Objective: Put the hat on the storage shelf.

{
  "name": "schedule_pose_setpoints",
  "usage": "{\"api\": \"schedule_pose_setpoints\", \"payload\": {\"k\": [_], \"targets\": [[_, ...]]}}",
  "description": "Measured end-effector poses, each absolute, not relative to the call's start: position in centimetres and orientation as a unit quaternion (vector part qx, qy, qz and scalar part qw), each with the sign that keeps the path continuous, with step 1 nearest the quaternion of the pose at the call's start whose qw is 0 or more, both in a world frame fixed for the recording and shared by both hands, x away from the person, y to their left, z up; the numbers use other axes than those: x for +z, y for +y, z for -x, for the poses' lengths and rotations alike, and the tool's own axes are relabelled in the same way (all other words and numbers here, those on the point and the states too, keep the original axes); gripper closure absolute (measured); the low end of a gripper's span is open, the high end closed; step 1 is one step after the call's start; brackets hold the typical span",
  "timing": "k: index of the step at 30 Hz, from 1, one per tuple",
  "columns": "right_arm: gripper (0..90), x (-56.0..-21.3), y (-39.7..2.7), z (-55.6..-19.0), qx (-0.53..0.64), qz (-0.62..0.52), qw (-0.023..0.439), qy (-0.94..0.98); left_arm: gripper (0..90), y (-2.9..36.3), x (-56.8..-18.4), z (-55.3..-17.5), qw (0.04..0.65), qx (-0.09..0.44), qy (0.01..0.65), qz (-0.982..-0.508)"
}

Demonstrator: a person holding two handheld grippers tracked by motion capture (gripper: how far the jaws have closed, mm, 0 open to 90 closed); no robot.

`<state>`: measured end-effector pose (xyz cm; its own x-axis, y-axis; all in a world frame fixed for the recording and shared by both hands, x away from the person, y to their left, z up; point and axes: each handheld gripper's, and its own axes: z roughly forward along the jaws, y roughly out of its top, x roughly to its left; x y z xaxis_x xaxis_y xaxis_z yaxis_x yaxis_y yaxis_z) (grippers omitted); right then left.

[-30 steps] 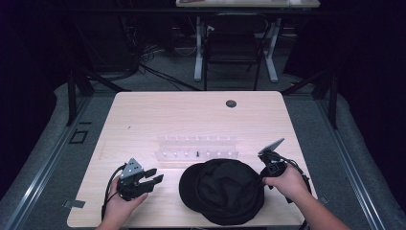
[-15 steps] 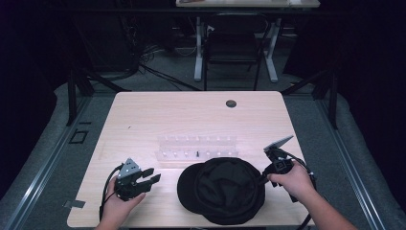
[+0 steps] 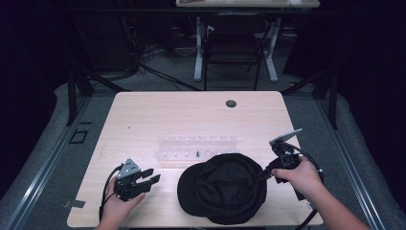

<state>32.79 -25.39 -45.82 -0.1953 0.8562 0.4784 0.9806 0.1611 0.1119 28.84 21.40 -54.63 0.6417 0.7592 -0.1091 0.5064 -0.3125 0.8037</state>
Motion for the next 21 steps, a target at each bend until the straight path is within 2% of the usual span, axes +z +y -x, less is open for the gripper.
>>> {"api": "schedule_pose_setpoints", "payload": {"k": [6,7,21], "targets": [[87.7,-43.8,-24.9,-32.7,-0.18,0.615,0.131,-0.757,60.5,21.4,-54.7,-28.8,0.432,0.146,0.398,-0.796],[87.8,-43.2,-24.6,-32.6,-0.179,0.622,0.114,-0.754,60.5,21.4,-54.7,-28.8,0.431,0.148,0.4,-0.796],[87.8,-38.0,-23.9,-32.5,-0.141,0.62,0.065,-0.769,60.5,21.4,-54.7,-28.9,0.426,0.142,0.398,-0.8]]}}
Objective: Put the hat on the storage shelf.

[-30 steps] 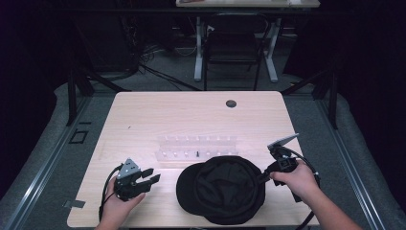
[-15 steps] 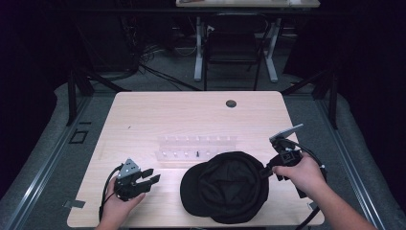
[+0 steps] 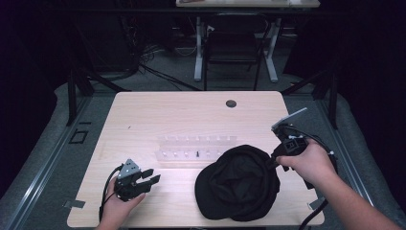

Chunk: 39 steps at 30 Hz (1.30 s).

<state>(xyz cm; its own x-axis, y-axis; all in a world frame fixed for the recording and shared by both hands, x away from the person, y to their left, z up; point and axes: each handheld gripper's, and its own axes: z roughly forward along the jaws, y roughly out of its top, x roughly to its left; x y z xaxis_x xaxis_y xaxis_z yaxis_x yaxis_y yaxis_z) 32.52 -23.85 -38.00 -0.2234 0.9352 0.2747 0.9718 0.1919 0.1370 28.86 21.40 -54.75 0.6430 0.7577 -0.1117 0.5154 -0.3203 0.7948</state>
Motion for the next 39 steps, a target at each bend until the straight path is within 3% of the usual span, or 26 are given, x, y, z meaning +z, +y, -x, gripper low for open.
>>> {"api": "schedule_pose_setpoints", "payload": {"k": [8,22,39], "targets": [[87.9,-35.4,-23.3,-32.5,-0.139,0.625,0.059,-0.766,60.5,21.4,-54.8,-28.9,0.425,0.141,0.398,-0.8],[88.0,-32.3,-24.7,-32.3,-0.214,0.628,0.153,-0.732,60.3,21.4,-54.9,-28.9,0.423,0.142,0.399,-0.801],[88.2,-30.1,-25.9,-31.9,-0.309,0.615,0.18,-0.702,60.2,21.4,-54.9,-28.9,0.421,0.143,0.398,-0.802]]}}
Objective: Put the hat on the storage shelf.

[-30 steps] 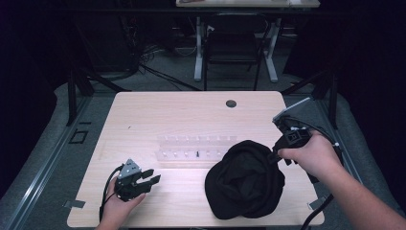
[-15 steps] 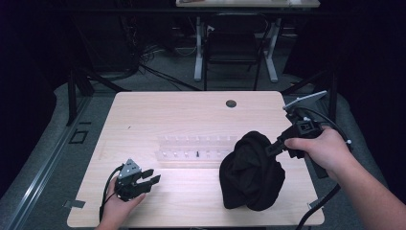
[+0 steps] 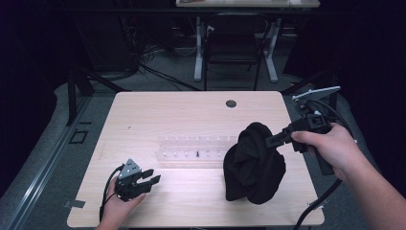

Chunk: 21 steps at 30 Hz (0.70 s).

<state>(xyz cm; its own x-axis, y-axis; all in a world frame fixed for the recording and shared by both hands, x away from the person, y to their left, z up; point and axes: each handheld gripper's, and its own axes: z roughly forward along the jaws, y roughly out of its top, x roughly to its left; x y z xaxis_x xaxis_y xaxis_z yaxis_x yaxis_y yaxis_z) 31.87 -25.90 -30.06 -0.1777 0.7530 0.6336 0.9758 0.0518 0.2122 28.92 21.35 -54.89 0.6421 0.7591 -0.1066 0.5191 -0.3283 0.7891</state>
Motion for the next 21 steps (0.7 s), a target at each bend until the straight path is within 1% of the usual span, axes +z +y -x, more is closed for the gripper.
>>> {"api": "schedule_pose_setpoints", "payload": {"k": [9,15,21], "targets": [[88.1,-27.8,-25.8,-32.4,-0.373,0.595,0.164,-0.693,60.0,21.3,-54.9,-28.9,0.423,0.145,0.397,-0.801],[88.1,-27.2,-25.2,-33.2,-0.39,0.591,0.157,-0.689,59.8,21.2,-55.0,-29.0,0.423,0.143,0.397,-0.802],[88.2,-27.0,-24.5,-34.5,-0.401,0.59,0.157,-0.682,56.7,21.0,-55.1,-28.9,0.425,0.143,0.393,-0.802]]}}
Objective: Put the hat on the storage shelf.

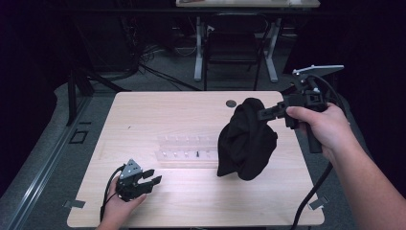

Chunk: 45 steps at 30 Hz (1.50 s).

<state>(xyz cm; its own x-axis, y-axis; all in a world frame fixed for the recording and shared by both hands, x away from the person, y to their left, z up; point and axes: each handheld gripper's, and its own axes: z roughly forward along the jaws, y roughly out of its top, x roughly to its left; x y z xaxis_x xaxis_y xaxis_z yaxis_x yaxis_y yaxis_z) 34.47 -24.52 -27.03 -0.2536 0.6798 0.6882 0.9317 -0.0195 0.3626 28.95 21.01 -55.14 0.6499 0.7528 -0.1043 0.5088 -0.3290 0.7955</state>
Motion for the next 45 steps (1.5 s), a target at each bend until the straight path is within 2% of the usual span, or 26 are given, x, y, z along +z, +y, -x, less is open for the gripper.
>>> {"api": "schedule_pose_setpoints", "payload": {"k": [8,14,35,45], "targets": [[88.1,-27.2,-22.6,-36.7,-0.417,0.587,0.159,-0.676,51.0,20.8,-55.4,-29.0,0.421,0.146,0.389,-0.806],[88.1,-27.6,-21.4,-38.1,-0.419,0.587,0.161,-0.673,49.9,20.6,-55.5,-29.0,0.421,0.146,0.387,-0.808],[88.0,-28.9,-18.8,-41.4,-0.422,0.593,0.162,-0.666,49.7,21.0,-55.2,-28.9,0.425,0.152,0.388,-0.804],[87.8,-29.8,-17.9,-42.0,-0.417,0.597,0.166,-0.664,50.8,19.8,-53.3,-28.6,0.442,0.154,0.365,-0.805]]}}
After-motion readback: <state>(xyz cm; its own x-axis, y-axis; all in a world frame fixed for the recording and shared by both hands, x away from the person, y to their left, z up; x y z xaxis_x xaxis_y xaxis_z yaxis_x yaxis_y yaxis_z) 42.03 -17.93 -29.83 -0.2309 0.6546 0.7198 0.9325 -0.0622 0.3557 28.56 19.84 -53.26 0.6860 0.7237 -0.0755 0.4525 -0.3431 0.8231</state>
